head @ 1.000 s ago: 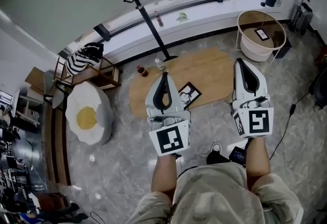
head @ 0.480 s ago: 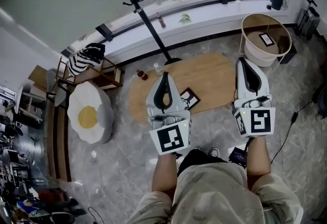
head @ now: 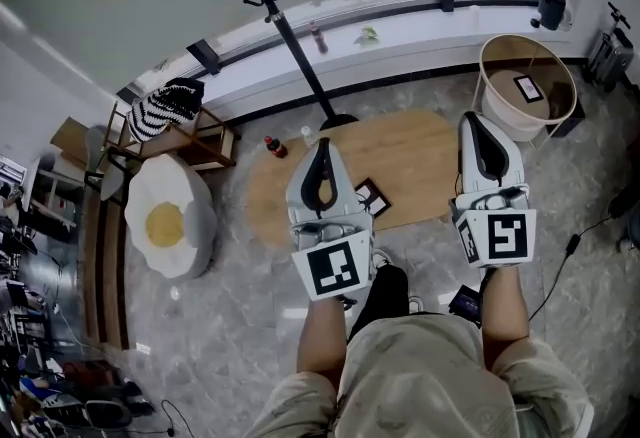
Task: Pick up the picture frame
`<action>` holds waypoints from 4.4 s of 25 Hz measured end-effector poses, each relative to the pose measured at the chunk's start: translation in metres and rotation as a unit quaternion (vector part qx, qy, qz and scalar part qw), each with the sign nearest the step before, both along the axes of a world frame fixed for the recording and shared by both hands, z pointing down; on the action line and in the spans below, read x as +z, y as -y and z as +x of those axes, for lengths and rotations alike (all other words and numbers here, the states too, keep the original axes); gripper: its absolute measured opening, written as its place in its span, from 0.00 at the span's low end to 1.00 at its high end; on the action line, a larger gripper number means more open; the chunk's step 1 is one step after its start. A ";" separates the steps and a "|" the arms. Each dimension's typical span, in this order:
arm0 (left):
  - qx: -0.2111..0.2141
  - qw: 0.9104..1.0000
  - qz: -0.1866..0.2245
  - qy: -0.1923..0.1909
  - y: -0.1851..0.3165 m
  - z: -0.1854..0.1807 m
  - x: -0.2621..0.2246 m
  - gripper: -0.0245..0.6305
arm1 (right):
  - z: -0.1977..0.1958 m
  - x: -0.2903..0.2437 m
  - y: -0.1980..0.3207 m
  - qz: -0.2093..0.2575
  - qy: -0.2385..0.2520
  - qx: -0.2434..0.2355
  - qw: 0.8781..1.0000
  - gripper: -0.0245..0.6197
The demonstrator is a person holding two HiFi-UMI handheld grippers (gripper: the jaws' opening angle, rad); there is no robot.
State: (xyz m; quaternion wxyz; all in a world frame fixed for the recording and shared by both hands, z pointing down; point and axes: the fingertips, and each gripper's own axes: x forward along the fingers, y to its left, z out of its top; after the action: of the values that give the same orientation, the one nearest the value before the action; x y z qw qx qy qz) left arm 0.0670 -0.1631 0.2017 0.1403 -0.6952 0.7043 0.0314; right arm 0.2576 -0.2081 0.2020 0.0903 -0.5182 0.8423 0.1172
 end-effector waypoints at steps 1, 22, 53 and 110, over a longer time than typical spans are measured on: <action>-0.002 1.000 0.001 -0.002 0.004 -0.003 0.000 0.04 | -0.004 -0.001 0.006 0.001 -0.002 -0.002 1.000 0.04; -0.053 0.998 -0.013 -0.021 0.135 -0.149 0.013 0.04 | -0.159 0.004 0.157 -0.014 -0.036 -0.055 0.998 0.04; -0.168 0.979 -0.106 -0.047 0.215 -0.254 0.117 0.04 | -0.280 0.112 0.286 -0.117 -0.053 -0.161 0.979 0.04; -0.171 0.821 -0.485 -0.247 0.100 -0.214 0.645 0.10 | -0.279 0.641 0.174 -0.505 -0.241 -0.205 0.803 0.04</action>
State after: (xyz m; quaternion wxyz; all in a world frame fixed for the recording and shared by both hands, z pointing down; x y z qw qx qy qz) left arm -0.1474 -0.2632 0.8466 -0.3904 -0.5110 0.7471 -0.1681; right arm -0.0216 -0.3818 0.8426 -0.3683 -0.2611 0.8634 -0.2254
